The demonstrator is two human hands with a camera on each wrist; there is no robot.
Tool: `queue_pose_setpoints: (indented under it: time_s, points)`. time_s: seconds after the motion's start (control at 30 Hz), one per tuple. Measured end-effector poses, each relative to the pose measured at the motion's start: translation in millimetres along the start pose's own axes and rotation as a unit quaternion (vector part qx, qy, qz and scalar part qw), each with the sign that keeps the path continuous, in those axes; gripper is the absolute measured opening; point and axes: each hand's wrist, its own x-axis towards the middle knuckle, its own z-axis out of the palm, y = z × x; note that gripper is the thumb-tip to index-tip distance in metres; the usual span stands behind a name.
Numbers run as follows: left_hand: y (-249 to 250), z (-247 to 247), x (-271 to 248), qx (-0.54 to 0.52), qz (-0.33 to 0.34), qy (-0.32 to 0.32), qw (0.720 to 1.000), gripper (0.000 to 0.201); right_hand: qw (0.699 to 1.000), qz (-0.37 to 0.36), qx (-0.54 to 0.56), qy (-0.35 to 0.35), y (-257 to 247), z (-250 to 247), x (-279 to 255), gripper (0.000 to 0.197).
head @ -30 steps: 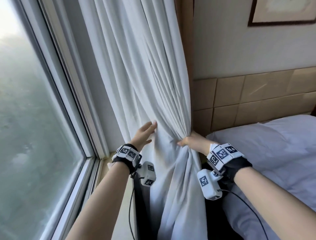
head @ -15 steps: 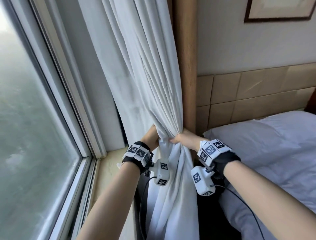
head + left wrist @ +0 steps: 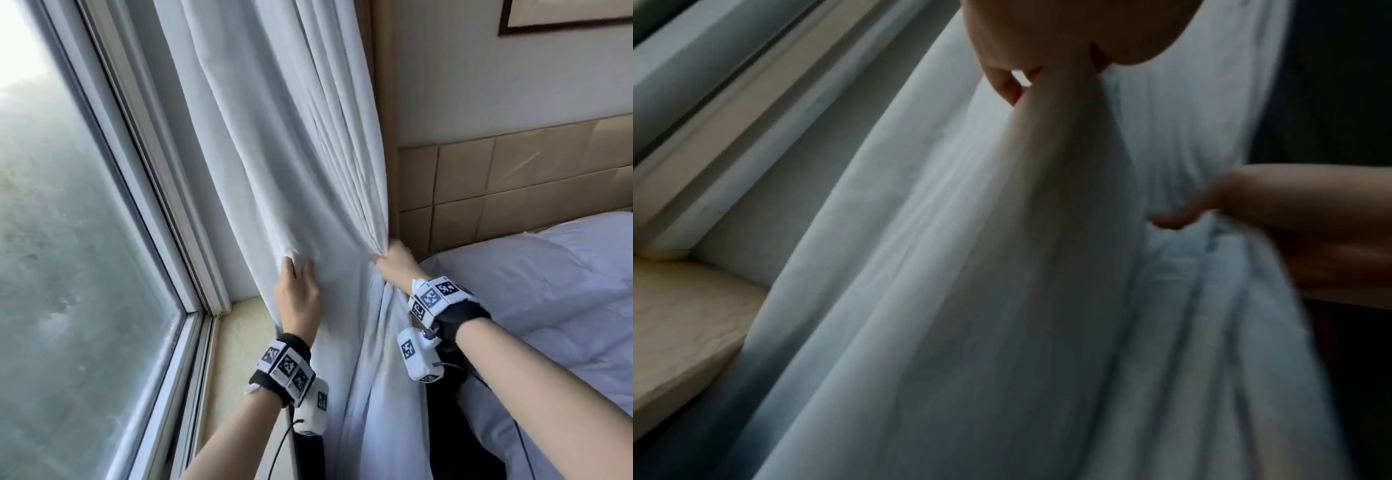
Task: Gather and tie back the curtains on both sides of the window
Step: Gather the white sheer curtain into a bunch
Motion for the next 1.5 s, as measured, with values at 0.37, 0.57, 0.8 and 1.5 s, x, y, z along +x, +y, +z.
queue_pose_setpoints:
  time_s: [0.37,0.57,0.8,1.5]
  points:
    - [11,39,-14,-0.069,-0.003,-0.298,0.952,0.015,0.981,0.034,0.181,-0.067,3,28,9,0.090]
    - [21,44,-8,0.003,-0.026,-0.432,0.902,0.019,0.990,0.025,0.128,-0.052,4,14,2,0.088]
    - [-14,5,42,-0.057,-0.084,-0.196,0.975,0.029,0.997,-0.016,0.074,-0.035,13,3,16,0.048]
    - [11,36,64,-0.267,-0.327,-0.349,0.837,0.050,0.978,-0.012,0.097,-0.187,-10,14,26,0.057]
